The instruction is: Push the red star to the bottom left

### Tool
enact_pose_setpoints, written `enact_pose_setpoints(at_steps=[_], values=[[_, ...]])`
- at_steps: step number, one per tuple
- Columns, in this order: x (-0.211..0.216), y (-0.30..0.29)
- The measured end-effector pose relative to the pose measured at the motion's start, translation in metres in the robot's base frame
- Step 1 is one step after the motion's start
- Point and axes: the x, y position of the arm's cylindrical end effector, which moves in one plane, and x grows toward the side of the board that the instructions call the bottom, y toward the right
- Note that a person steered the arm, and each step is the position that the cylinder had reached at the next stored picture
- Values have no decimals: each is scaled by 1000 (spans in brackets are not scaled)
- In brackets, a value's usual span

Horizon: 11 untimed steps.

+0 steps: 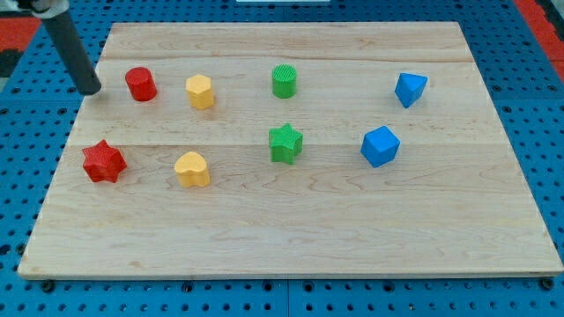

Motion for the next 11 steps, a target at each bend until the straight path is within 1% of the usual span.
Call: enact_pose_setpoints(at_steps=[1, 2, 3, 4, 5, 6, 7, 8, 9, 10, 11], values=[[31, 0], [58, 17], [69, 38], [106, 49], [108, 50], [99, 60], [118, 71], [141, 68], [132, 66], [125, 79], [141, 59]])
